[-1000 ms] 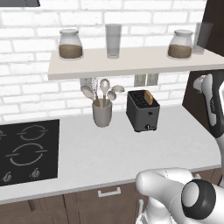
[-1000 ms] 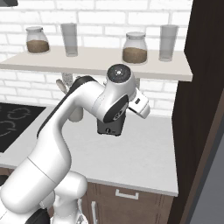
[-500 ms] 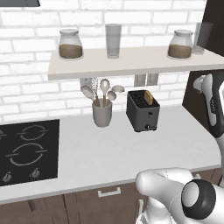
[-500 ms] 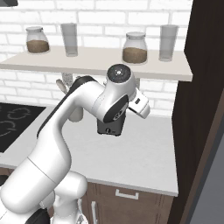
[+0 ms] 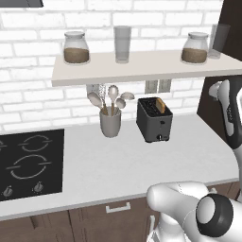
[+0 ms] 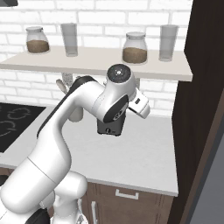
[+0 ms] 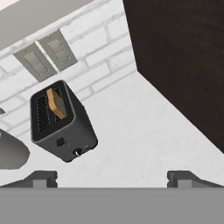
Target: Start the toaster. Once the lever pops up, take the bread to the plate on the dining counter.
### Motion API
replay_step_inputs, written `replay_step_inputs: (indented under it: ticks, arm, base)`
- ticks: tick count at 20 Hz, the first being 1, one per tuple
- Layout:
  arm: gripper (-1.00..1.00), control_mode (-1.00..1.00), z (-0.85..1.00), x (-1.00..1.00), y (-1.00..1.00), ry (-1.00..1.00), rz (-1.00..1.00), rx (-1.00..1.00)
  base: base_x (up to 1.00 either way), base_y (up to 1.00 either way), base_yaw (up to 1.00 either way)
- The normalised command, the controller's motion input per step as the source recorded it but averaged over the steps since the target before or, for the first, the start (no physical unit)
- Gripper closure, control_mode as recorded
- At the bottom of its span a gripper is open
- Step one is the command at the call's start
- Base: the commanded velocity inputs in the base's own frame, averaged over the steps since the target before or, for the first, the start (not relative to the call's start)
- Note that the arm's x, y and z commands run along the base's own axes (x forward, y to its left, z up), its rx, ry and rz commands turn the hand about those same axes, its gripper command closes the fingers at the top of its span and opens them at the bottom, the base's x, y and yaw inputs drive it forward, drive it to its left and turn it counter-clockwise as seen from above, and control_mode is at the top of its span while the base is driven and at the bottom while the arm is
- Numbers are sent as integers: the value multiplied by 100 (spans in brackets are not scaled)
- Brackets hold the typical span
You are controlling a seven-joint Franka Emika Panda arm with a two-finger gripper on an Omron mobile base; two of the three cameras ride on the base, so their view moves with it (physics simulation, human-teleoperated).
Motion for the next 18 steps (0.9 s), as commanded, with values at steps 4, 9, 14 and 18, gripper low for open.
replay_step_inputs:
  ticks: [4, 9, 14, 18]
  arm:
    - [-100, -100, 0, 0, 0, 0, 0, 0]
    - [-100, -100, 0, 0, 0, 0, 0, 0]
    - [-100, -100, 0, 0, 0, 0, 0, 0]
    - [-100, -100, 0, 0, 0, 0, 0, 0]
  base:
    - [0, 0, 0]
    - [0, 0, 0]
    - [0, 0, 0]
    - [0, 0, 0]
